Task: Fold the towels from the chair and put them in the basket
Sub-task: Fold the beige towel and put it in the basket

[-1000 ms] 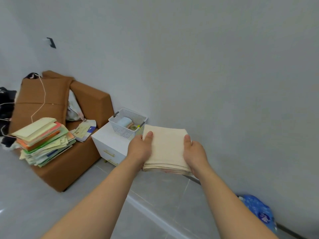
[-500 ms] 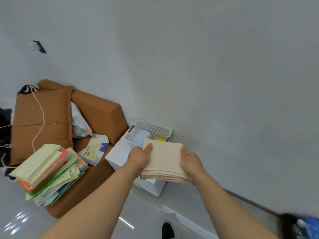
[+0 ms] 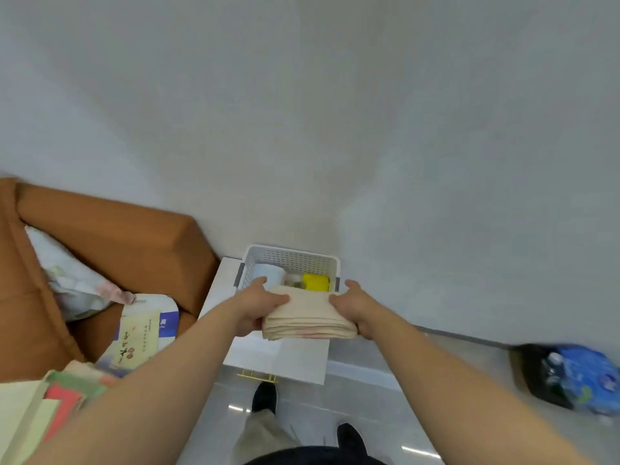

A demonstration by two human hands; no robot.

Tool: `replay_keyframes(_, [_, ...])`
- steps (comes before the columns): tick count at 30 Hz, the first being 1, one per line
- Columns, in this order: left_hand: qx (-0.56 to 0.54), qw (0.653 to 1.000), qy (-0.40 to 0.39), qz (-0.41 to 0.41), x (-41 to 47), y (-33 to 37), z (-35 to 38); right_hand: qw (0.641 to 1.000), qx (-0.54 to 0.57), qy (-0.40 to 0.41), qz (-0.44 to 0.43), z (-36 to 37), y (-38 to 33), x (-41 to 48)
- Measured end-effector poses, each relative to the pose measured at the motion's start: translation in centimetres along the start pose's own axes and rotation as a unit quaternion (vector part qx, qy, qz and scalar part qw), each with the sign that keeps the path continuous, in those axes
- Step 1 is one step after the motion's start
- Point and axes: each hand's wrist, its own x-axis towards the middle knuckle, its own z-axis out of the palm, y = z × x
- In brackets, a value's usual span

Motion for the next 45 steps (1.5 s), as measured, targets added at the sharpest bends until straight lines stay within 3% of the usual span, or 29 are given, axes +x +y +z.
replay_keyframes(4, [0.068, 0.984, -0.157, -0.05, 4.0, 1.7, -4.5, 0.987, 0.1, -0.067, 0.11, 1.8, -1.7, 2.3])
replay_keyframes(9, [0.141, 0.966, -0.193, -0.095, 7.8, 3.7, -6.4, 0.977, 0.088, -0.104, 0.163, 2.2, -2.7, 5.5])
replay_keyframes(13, [0.196, 0.953, -0.207, -0.107, 10.5, 3.5, -6.9, 0.976, -0.017, -0.126, 0.177, 3.1, -3.4, 7.7])
replay_keyframes(17, [0.258, 0.948, -0.174, -0.069, 15.4, 1.8, -6.2, 0.977, -0.113, -0.09, 0.156, 4.6, -3.0, 11.7])
replay_keyframes(19, [0.307, 0.941, -0.145, -0.004, 18.2, 0.6, -5.2, 0.971, -0.205, -0.052, 0.11, 5.7, -2.1, 14.3])
replay_keyframes(22, [0.427, 0.892, -0.08, 0.127, 22.5, -1.6, -3.5, 0.954, -0.296, 0.025, 0.044, 7.8, 0.5, 18.5])
replay_keyframes(24, [0.455, 0.874, -0.061, 0.16, 25.4, -3.1, -2.5, 0.946, -0.316, 0.058, 0.038, 9.1, 2.1, 20.9])
replay_keyframes(36, [0.517, 0.843, 0.036, 0.145, 31.5, -8.0, 0.0, 0.9, -0.418, 0.106, 0.062, 12.5, 6.1, 27.3])
replay_keyframes(38, [0.558, 0.817, 0.04, 0.141, 31.3, -7.8, 0.3, 0.883, -0.455, 0.101, 0.057, 12.7, 6.1, 27.3])
replay_keyframes(41, [0.651, 0.74, 0.069, 0.154, 30.9, -7.4, 0.8, 0.836, -0.533, 0.121, 0.044, 13.0, 6.1, 27.5])
replay_keyframes(45, [0.747, 0.624, 0.109, 0.202, 30.7, -6.8, 1.3, 0.694, -0.712, 0.102, 0.0, 12.7, 6.4, 28.2])
